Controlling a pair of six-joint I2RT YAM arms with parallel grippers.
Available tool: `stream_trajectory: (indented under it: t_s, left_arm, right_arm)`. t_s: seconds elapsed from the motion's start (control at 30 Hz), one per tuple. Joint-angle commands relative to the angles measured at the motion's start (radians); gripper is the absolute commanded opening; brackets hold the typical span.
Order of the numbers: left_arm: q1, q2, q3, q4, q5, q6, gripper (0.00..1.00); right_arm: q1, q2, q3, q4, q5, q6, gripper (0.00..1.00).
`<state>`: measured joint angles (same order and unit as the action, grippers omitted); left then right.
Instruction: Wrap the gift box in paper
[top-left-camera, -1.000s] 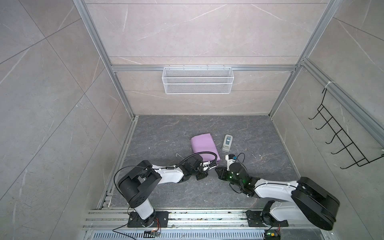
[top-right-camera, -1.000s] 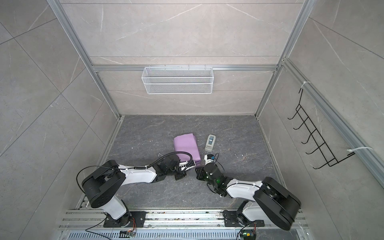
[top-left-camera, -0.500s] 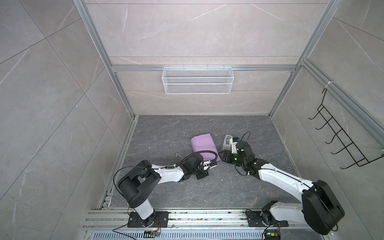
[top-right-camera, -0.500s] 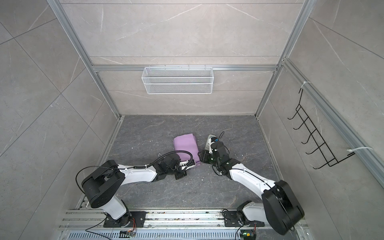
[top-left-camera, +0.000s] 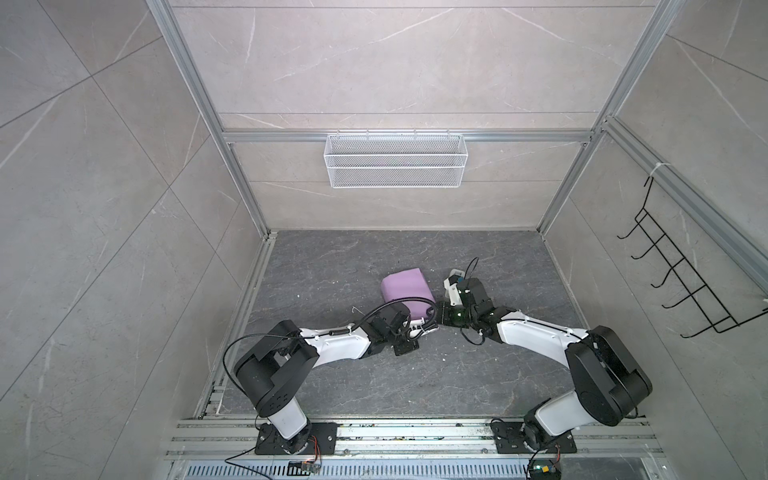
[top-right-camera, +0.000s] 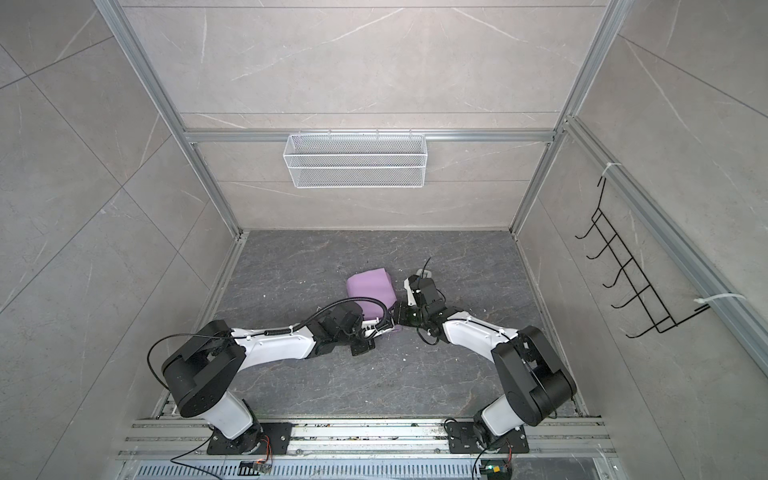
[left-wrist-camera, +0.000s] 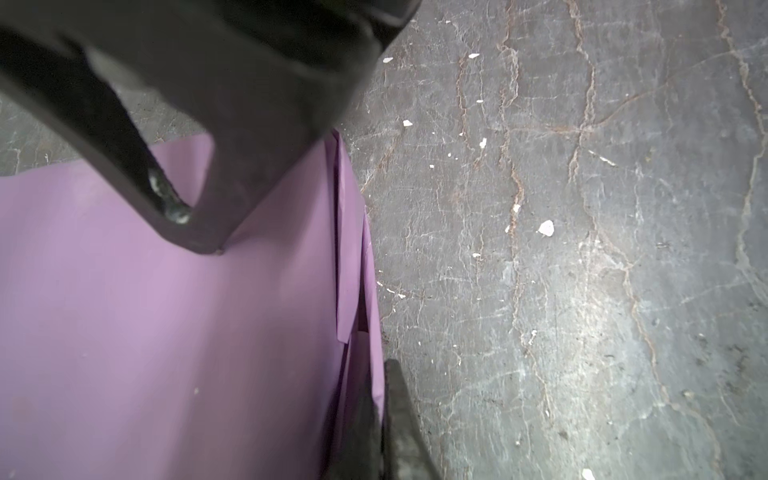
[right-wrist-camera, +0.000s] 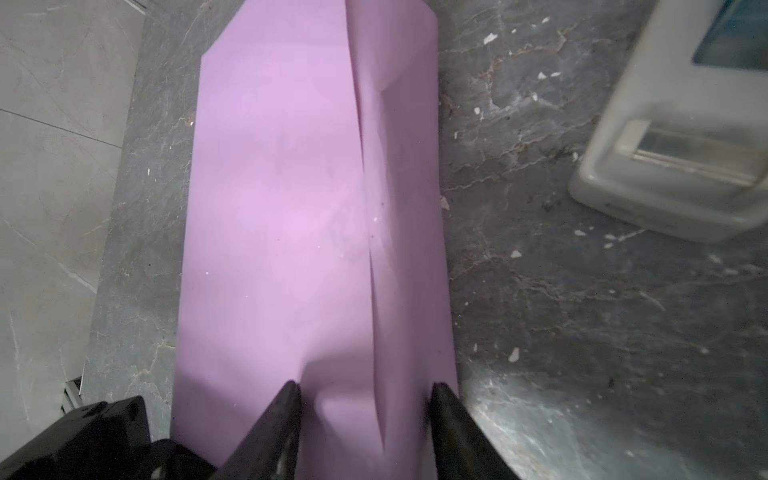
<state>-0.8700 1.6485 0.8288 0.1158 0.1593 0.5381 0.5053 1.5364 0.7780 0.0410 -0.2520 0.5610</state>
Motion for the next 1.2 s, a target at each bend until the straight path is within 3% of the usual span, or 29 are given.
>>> stream_trajectory:
  t_s: [0.0, 0.3, 0.6, 1.17]
  left_arm:
    - [-0.006, -0.044, 0.062, -0.006, 0.029, 0.044, 0.0]
    - [-0.012, -0.028, 0.106, -0.022, 0.014, 0.055, 0.0]
    - [-0.023, -0.059, 0.059, 0.008, 0.0, -0.025, 0.05]
    - [-0.024, -0.062, 0.015, 0.099, -0.057, -0.094, 0.09]
  right_arm:
    - [-0.004, -0.006, 0.005, -0.065, 0.01, -0.058, 0.5]
    - [-0.003, -0.053, -0.038, -0.064, -0.056, -0.069, 0.44]
    - [0.014, -0.097, -0.118, -0.001, -0.142, -0.014, 0.41]
    - [0.035, -0.117, -0.108, -0.048, -0.121, -0.053, 0.41]
